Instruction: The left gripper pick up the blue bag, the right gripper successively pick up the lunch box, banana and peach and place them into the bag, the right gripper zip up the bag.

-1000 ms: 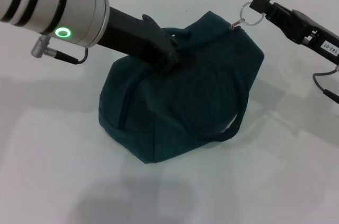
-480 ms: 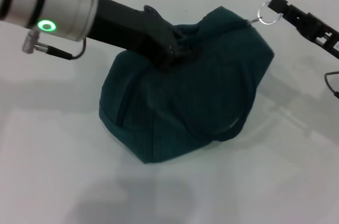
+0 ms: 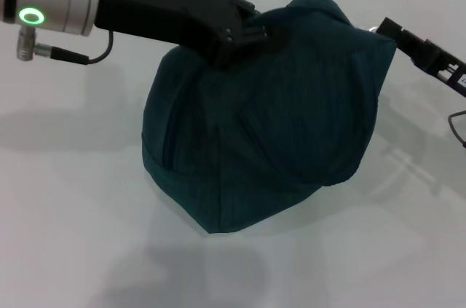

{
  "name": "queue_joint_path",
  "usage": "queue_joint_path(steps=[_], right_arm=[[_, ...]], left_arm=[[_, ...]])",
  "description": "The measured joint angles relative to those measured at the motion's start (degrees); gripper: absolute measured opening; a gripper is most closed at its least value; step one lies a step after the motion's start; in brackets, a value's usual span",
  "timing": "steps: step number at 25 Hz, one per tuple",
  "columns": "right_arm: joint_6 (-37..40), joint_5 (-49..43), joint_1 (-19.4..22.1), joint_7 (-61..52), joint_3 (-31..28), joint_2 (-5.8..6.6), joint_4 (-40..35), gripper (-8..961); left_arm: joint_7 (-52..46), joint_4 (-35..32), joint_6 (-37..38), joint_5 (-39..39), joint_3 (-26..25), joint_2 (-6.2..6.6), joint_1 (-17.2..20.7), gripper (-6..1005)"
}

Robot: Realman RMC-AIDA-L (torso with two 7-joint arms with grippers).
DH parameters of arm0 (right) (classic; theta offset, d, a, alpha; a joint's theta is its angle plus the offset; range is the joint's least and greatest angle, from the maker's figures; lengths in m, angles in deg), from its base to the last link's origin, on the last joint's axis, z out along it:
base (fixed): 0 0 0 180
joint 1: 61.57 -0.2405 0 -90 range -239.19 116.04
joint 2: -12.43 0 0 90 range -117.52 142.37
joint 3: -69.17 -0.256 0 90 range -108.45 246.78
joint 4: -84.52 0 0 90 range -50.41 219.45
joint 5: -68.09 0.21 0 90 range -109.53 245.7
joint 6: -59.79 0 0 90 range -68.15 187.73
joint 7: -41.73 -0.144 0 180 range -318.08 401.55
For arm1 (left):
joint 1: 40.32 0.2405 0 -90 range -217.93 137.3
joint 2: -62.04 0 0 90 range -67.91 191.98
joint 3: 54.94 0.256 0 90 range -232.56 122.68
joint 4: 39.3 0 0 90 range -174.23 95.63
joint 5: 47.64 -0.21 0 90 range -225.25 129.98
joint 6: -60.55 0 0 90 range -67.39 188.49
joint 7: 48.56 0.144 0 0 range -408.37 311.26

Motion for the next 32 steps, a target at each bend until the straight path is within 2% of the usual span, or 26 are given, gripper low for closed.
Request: queue_joint_path(steps=[6,9,11,15,19,21,23,26,29,32], right_arm=[[1.2,0.3,0.2,-0.8,-0.3,-0.03,0.2,80],[2.1,0.5,0.5,-3.0,-0.6,0.61,0.2,81],[2.8,0.5,1.3,-3.3,-1.7,0.95,0.0,81],[5.3,0.3,3.0,-1.8,-4.8,0.83,-0.5,82],[6.6,0.1,3.8,-0.7,-4.8,1.05,-0.6,211],[7.0,0.0,4.3,-0.4,-4.6,1.13,-0.6,276],[7.4,-0.1,4.7,-0.2,-4.6,1.17,-0.6,381],[8.7,-0.1,5.7,0.3,-4.7,1.24,-0.6,538],[10.1,0.0,6.5,2.7,-5.0,1.62,-0.9,624],[11.9,-0.3,7.6,7.9,-5.3,3.09,-2.7,710]], left_arm=[[1.6,4.0,-0.4,0.0,-0.4,-0.08,0.0,41],[2.5,6.2,-1.1,-0.3,-0.4,-0.09,0.0,40],[3.9,7.7,-2.2,-0.3,-0.3,-0.11,-0.1,41],[7.1,12.2,-4.7,-0.5,0.5,-0.25,-0.6,50],[7.7,17.1,-10.6,-1.3,0.7,-0.26,-1.3,67],[8.2,18.7,-12.6,-1.6,0.7,-0.25,-1.4,144],[9.1,19.7,-13.4,-1.8,0.7,-0.21,-1.4,221],[9.9,19.0,-13.0,-1.3,0.5,-0.13,-0.9,302],[11.4,16.0,-11.5,1.6,0.0,-0.04,1.2,367],[13.7,12.0,-8.9,6.5,-1.7,0.02,5.2,432]])
